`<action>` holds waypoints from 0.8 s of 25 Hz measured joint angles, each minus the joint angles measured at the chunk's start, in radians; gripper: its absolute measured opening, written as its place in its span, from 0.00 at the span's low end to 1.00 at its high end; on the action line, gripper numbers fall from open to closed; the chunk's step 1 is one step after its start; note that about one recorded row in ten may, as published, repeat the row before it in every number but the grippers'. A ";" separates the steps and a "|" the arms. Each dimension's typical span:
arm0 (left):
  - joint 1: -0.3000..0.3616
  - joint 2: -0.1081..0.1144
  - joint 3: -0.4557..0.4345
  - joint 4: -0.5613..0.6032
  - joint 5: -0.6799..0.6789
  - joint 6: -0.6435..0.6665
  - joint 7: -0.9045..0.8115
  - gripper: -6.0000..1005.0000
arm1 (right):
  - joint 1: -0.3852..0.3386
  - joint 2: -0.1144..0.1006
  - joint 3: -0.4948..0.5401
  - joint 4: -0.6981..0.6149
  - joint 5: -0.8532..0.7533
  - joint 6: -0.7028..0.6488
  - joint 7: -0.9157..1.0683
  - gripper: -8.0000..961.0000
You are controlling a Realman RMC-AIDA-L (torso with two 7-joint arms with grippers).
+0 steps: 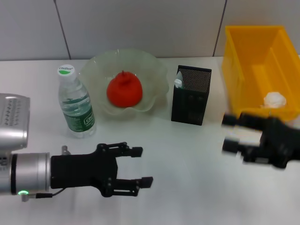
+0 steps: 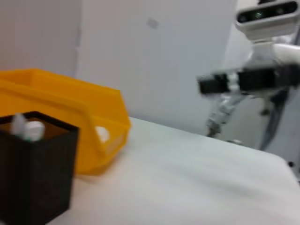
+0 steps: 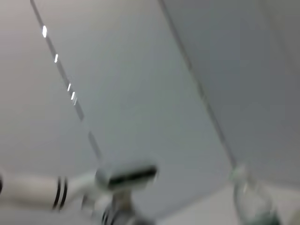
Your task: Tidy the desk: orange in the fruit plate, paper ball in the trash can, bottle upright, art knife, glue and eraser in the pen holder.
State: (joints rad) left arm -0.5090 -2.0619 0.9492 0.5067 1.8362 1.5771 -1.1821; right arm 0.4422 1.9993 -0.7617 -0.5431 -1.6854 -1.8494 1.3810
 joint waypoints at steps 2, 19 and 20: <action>0.012 0.000 -0.015 -0.001 0.000 -0.012 0.026 0.83 | 0.011 0.005 -0.003 0.000 -0.080 0.009 0.000 0.82; 0.026 0.045 -0.020 -0.014 0.010 -0.057 0.032 0.83 | 0.019 0.074 -0.005 0.005 -0.269 0.217 -0.145 0.82; 0.026 0.047 -0.020 -0.014 0.010 -0.051 0.031 0.83 | 0.019 0.074 -0.005 0.008 -0.269 0.218 -0.147 0.82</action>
State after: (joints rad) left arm -0.4829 -2.0145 0.9289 0.4923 1.8460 1.5259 -1.1508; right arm 0.4614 2.0730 -0.7670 -0.5349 -1.9547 -1.6315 1.2341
